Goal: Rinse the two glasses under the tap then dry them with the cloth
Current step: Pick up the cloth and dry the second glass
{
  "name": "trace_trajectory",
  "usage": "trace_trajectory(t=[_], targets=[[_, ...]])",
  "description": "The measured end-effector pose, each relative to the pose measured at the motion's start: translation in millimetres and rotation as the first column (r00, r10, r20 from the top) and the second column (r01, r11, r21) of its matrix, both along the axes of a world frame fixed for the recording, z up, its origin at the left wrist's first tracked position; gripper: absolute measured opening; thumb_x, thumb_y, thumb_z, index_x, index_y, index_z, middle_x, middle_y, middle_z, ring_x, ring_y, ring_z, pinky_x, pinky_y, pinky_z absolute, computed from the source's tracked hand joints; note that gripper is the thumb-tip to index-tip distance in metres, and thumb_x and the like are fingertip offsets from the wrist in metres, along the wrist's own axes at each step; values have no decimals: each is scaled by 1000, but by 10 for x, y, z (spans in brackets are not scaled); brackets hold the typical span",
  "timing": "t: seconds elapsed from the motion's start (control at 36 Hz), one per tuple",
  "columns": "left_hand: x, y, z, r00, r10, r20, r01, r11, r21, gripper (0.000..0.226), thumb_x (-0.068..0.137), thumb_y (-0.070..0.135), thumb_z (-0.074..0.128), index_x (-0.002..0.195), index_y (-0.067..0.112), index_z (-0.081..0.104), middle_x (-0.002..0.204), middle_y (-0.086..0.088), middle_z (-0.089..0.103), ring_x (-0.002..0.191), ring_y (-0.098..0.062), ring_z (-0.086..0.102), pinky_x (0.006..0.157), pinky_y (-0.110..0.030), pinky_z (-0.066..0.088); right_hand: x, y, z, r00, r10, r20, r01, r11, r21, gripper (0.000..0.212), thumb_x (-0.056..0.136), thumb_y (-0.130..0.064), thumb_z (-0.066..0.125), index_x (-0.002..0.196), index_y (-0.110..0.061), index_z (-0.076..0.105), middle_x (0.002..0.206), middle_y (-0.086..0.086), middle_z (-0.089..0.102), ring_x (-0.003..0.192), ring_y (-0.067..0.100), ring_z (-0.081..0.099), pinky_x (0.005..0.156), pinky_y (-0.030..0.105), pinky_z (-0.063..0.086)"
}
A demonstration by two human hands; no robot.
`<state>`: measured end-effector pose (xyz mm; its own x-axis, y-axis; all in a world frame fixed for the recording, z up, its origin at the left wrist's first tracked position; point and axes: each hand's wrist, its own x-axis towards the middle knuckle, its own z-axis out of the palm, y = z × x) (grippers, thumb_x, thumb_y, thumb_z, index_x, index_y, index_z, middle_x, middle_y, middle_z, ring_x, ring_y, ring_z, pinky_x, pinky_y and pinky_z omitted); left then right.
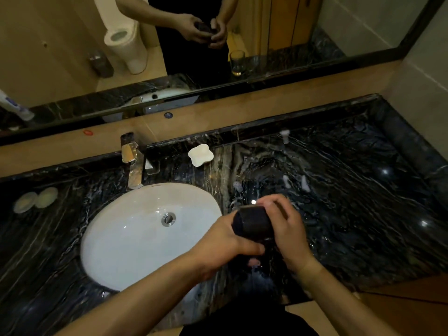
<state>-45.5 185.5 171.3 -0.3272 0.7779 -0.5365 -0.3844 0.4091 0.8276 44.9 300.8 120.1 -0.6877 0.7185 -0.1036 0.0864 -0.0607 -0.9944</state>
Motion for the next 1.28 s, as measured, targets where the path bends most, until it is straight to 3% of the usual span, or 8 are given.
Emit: trace_trajectory(t=[0.06,0.11,0.22,0.47,0.64,0.89,1.11,1.28], targets=[[11,-50,-91,879,-144,-456,166,986,9,64,77,-1,73,131,29,57,112,3,72,91,-17,72,77,-34,58,-6,55,104,990,83,113,-40,939,-342,22,94,-34,57,83,-18,69,76,-2,69,71,16,64,56,27,51],[-37,-127,-178,294,-328,-898,442,879,-177,64,83,22,63,139,44,42,137,12,58,112,-17,65,79,-36,58,24,114,202,920,326,216,-117,757,-643,28,95,-38,57,81,-17,69,62,2,61,52,15,59,40,21,43],[-203,-235,-239,-288,-341,-895,628,638,-446,65,83,26,64,142,39,40,146,8,46,102,-19,64,50,-31,52,109,177,172,768,592,242,-222,601,-768,38,92,-53,56,85,-18,70,58,1,60,47,14,58,38,20,41],[-259,-82,-42,937,-131,-325,109,990,-86,51,74,-15,70,115,14,68,90,-9,75,62,-13,68,61,-33,59,139,146,16,740,518,428,-648,720,250,101,63,-46,86,144,-51,26,147,-18,30,130,5,42,105,25,43],[-134,-48,-34,920,-180,-348,134,979,-153,31,71,-8,75,93,13,67,71,-2,67,55,-18,63,55,-32,55,39,28,-70,824,212,526,-553,509,660,92,57,-60,81,135,-32,41,123,-8,55,107,16,56,85,35,48],[-222,-202,-56,227,-474,-851,693,693,-201,54,82,18,72,131,36,56,132,11,59,116,-16,60,87,-39,54,73,431,-20,417,909,3,-846,390,-363,99,53,-6,91,139,-9,42,138,13,56,129,31,54,111,46,41],[-257,-201,-106,774,-327,-542,322,941,-108,52,73,9,84,118,29,70,107,4,75,96,-13,71,86,-32,57,79,374,224,635,631,445,-755,628,187,95,60,-34,90,139,-41,37,133,-16,51,118,4,56,98,29,50],[-209,-88,-27,979,50,-195,-69,993,-92,35,73,-11,76,101,10,73,90,-20,75,71,-31,69,62,-36,58,92,-44,-50,831,116,544,-538,412,735,98,62,-66,70,146,-31,34,131,-2,54,112,21,58,88,41,49]])
